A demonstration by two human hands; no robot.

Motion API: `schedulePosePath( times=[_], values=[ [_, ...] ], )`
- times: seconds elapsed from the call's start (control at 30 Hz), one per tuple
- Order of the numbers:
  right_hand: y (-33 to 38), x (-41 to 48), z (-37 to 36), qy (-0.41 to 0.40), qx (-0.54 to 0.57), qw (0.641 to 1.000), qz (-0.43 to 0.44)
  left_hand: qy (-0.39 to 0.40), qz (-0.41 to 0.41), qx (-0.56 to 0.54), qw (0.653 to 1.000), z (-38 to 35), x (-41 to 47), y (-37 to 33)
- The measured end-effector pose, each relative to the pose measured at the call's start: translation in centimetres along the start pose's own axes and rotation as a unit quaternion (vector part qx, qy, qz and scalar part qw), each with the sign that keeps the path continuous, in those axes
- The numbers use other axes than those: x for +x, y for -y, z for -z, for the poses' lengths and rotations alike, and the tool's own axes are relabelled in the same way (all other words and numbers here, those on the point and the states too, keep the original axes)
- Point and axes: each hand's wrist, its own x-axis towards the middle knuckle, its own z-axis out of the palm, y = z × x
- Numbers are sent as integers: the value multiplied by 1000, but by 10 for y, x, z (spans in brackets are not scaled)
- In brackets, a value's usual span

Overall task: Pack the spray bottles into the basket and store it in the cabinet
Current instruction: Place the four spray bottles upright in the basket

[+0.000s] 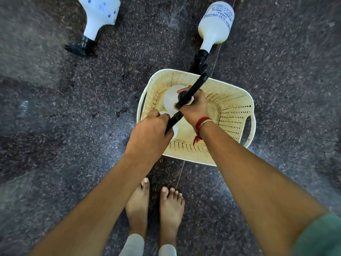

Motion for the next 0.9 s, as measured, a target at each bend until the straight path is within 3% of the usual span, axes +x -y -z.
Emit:
schedulePosePath(
  times=[0.17,0.43,0.8,0.9],
  values=[
    [-3,-3,-4,-21,7,1000,-15,31,15,-11,999,-5,-9,6],
    [-11,-12,-19,-120,106,984,-76,26,-9,-18,999,-6,-1,11],
    [-14,-13,-7,-76,60,995,-24,20,-28,-10,999,-9,1,15],
    [-15,-15,-2,-18,72,997,-35,24,-31,29,999,-3,-2,16]
  ],
)
